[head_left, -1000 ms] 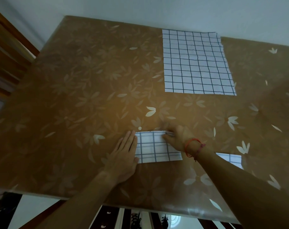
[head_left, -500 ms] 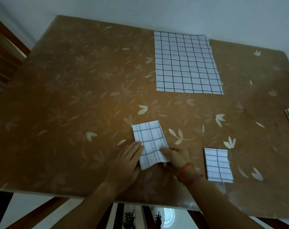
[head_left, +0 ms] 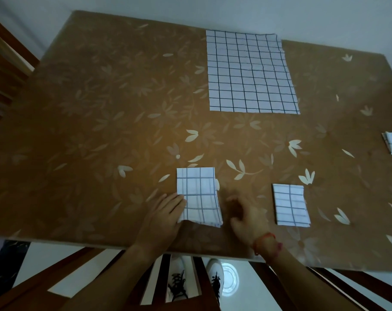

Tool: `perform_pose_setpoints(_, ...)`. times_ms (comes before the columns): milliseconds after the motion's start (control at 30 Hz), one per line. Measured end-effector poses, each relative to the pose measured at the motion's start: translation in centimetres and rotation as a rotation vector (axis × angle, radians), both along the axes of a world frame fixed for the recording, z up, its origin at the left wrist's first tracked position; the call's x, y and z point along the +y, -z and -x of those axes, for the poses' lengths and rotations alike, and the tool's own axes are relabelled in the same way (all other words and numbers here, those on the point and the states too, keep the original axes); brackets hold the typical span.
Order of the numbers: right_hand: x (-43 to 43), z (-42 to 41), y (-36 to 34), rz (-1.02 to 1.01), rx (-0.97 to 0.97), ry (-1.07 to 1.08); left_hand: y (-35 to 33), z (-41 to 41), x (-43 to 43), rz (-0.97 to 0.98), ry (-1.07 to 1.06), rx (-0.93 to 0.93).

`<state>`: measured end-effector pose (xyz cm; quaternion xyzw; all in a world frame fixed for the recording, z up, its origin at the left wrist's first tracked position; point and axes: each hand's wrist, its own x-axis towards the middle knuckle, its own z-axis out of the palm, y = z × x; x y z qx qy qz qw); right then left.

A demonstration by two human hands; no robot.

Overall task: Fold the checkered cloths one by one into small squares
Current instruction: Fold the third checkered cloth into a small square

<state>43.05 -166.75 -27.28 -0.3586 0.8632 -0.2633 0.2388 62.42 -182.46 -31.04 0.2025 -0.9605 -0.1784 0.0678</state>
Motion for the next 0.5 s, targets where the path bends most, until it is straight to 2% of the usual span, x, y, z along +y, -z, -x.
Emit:
perform_pose_setpoints(100, 0.5, -0.4, 0.8, 0.062, 0.23, -0.342, 0.0, -0.3, 0.1, -0.033, -0.016, 0.001)
perform_pose_setpoints(167, 0.1, -0.4, 1.1, 0.04, 0.298, -0.438, -0.1, -0.3, 0.1, -0.039, -0.012, 0.009)
perform_pose_setpoints(300, -1.3, -0.3, 1.6, 0.052, 0.295, -0.456, -0.1, -0.5, 0.1, -0.065, -0.011, 0.038)
perform_pose_setpoints(500, -2.6, 0.1, 1.3, 0.063, 0.172, -0.317, 0.1, -0.4, -0.1, -0.164, -0.134, 0.138)
